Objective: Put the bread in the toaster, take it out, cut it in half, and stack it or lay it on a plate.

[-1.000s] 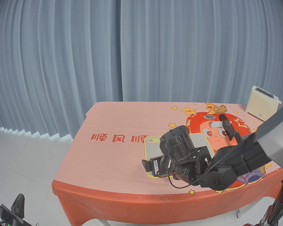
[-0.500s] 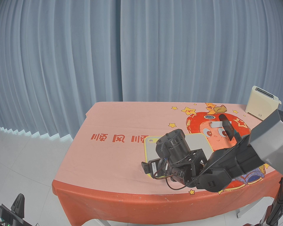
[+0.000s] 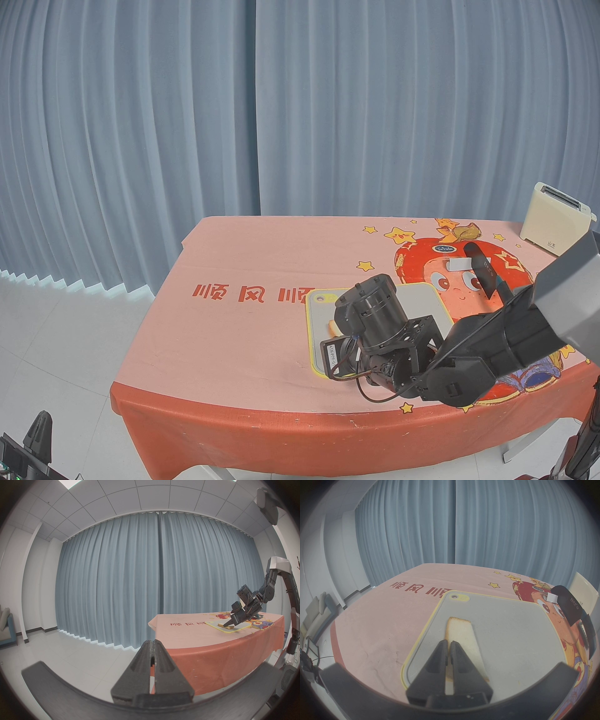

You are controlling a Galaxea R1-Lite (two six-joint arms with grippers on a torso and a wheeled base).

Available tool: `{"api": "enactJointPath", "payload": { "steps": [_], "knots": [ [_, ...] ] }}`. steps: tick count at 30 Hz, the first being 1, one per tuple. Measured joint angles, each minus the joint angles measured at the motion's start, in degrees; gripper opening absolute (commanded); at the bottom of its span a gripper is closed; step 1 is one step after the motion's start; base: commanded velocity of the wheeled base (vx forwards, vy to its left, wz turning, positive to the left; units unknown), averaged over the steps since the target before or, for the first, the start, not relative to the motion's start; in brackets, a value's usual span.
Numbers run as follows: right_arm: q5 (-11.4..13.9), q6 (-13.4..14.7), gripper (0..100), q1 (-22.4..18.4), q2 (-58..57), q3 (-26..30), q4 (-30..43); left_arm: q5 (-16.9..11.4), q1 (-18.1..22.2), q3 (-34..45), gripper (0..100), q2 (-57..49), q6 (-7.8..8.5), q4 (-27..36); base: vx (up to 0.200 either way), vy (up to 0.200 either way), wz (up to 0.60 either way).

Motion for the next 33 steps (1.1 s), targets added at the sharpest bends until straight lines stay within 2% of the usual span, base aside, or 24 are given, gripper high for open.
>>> {"api": "enactJointPath", "payload": {
  "steps": [6,22,27,33],
  "knots": [
    [-1.3,-0.3,0,-0.1,-0.4,0.8,0.1,0.0,0.0,0.0,0,0.0,0.00,0.0,0.000,0.000,0.00],
    [-1.2,-0.6,0,-1.2,-5.2,0.5,-0.6,0.0,0.0,0.0,0,0.0,-0.02,0.0,0.000,0.000,0.00],
    [-0.5,0.1,0,-2.2,-8.1,0.9,-0.7,0.0,0.0,0.0,0,0.0,-0.02,0.0,0.000,0.000,0.00],
    [1.0,3.2,0,-3.6,-10.8,2.1,-0.9,0.0,0.0,0.0,0,0.0,-0.02,0.0,0.000,0.000,0.00]
  ]
}}
